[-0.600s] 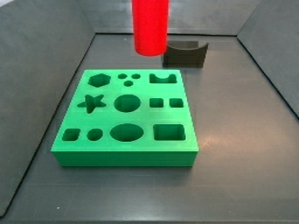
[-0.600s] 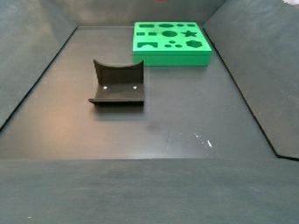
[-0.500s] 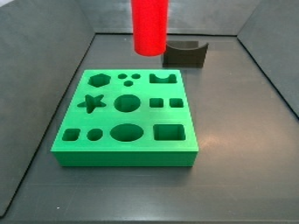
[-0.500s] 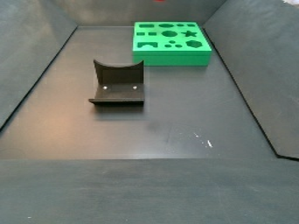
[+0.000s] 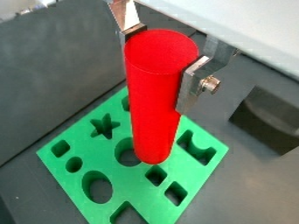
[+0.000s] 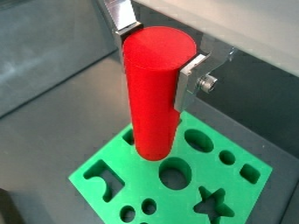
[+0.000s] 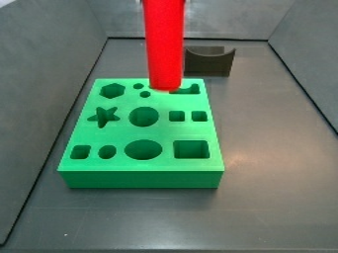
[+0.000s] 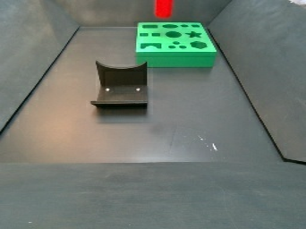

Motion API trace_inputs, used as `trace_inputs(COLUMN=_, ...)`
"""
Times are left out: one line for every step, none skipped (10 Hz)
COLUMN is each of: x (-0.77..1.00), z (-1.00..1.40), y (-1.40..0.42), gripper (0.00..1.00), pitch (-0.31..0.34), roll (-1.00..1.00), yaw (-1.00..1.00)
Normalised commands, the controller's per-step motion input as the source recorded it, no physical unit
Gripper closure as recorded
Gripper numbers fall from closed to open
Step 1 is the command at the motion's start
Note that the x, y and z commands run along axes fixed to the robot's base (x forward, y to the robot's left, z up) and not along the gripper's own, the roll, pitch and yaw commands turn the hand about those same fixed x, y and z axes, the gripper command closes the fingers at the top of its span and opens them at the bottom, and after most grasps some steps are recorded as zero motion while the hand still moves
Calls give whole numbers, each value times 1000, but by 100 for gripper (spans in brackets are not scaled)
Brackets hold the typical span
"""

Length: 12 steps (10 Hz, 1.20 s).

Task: Insert the round object.

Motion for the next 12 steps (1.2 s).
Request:
trace_inputs(x=-86, z=-651, y=-149, gripper=100, pitch=-146, roll=-16, yaw=-11)
trace_inputs(x=-146, z=-383, y=-49, gripper=100, pitch=-123, roll=0, yaw=-20)
trace_inputs(x=-357, z=-317, y=-37, gripper=100, pitch=-167, roll=-1, yaw=-31)
trace_inputs(x=-449, z=-246, y=-14, gripper=100, pitch=-270, roll=-64, yaw=0)
trace_inputs(x=-560, z=-163, y=-23, gripper=100, pitch=-281, roll=0, yaw=0)
trace_inputs(x=-494, z=-11, y=-63, gripper=100, pitch=-290, roll=0, yaw=0)
trace_inputs(x=-343, z=-120, y=0, gripper=100, pitch=-230, roll=54, yaw=0)
trace_inputs(x=-334, z=-206, y=-71, gripper=100, pitch=-226, roll=143, yaw=0)
trace_inputs(x=-57, z=-234, y=-194, gripper=100, pitch=-179, roll=101, yaw=0)
trace_inputs(x=0, z=-340, y=-37, gripper=100, pitch=-84, roll=150, yaw=0)
trace_inputs(x=89, z=-317, y=-20, gripper=100, pitch=-9, roll=211, yaw=17)
trace_inputs(x=266, z=-314, y=0, gripper=100, pitch=21, roll=229, yaw=60)
